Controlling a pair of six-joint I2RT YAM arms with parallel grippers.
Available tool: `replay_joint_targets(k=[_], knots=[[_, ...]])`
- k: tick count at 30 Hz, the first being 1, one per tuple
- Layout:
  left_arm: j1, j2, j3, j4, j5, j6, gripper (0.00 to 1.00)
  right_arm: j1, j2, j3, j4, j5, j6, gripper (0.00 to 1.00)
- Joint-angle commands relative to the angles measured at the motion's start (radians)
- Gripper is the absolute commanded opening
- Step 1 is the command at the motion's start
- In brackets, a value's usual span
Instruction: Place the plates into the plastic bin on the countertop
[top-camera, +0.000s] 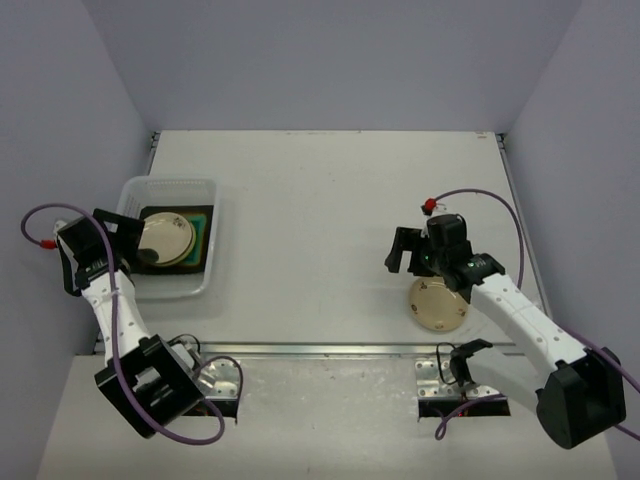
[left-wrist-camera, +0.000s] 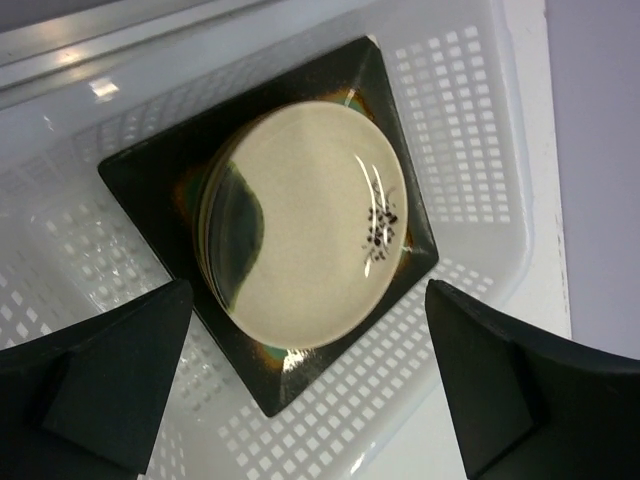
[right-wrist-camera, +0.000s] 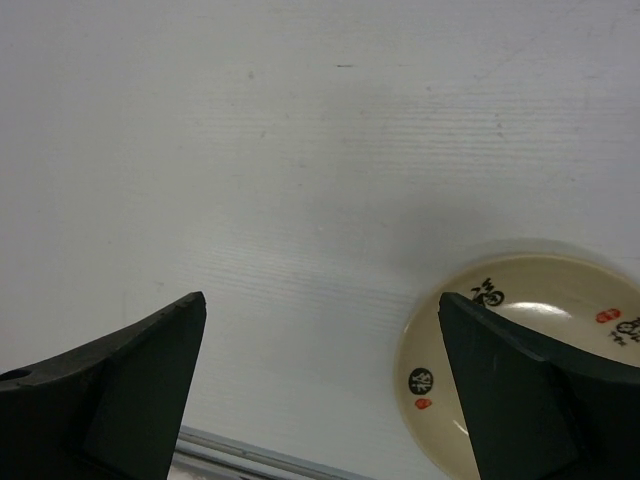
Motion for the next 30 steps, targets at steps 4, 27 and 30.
replay_joint_targets(k=[4, 27, 30], knots=[[-0.296, -0.194, 0.018, 0.055, 0.084, 0.135, 1.0, -0.069, 0.148, 0.056, -0.138, 0.327, -0.067, 0.99], [-0.8, -0.191, 0.0, -0.017, 0.048, 0.26, 1.0, 0.141, 0.406, -0.013, -0.117, 0.351, 0.161, 0.71], [-0.802, -0.186, -0.001, -0.013, 0.062, 0.261, 1.0, 0.163, 0.44, -0.029, -0.07, 0.334, 0.133, 0.47]])
